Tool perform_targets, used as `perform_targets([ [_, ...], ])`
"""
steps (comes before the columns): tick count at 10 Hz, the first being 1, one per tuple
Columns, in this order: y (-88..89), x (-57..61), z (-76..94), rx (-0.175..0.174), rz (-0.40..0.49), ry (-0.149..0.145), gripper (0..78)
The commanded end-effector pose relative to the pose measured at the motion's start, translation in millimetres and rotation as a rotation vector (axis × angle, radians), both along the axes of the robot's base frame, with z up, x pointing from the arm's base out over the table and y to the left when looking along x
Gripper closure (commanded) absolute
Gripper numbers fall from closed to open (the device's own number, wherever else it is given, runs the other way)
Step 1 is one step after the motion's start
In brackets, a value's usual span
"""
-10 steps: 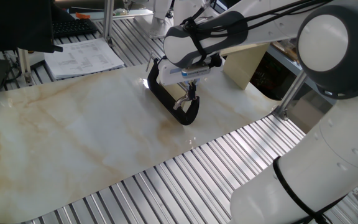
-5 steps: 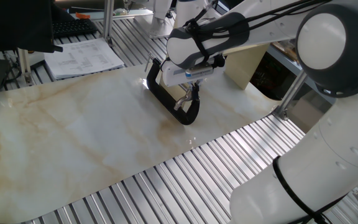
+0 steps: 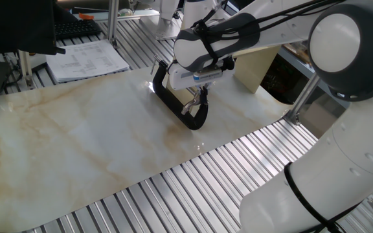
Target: Turn on the water tap
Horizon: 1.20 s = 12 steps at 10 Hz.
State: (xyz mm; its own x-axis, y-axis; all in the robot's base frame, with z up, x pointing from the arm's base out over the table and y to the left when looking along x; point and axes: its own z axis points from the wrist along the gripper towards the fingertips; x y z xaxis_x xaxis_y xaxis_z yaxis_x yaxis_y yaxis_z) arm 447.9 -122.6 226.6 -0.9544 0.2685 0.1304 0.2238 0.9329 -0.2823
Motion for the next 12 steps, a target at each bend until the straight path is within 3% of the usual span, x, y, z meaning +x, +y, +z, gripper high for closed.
perform_targets([
  [1, -3.9, -0.2, 0.3, -0.004, 0.01, 0.001, 77.6],
  [12, -8.3, -1.1, -0.9, -0.022, 0.034, 0.005, 77.6],
])
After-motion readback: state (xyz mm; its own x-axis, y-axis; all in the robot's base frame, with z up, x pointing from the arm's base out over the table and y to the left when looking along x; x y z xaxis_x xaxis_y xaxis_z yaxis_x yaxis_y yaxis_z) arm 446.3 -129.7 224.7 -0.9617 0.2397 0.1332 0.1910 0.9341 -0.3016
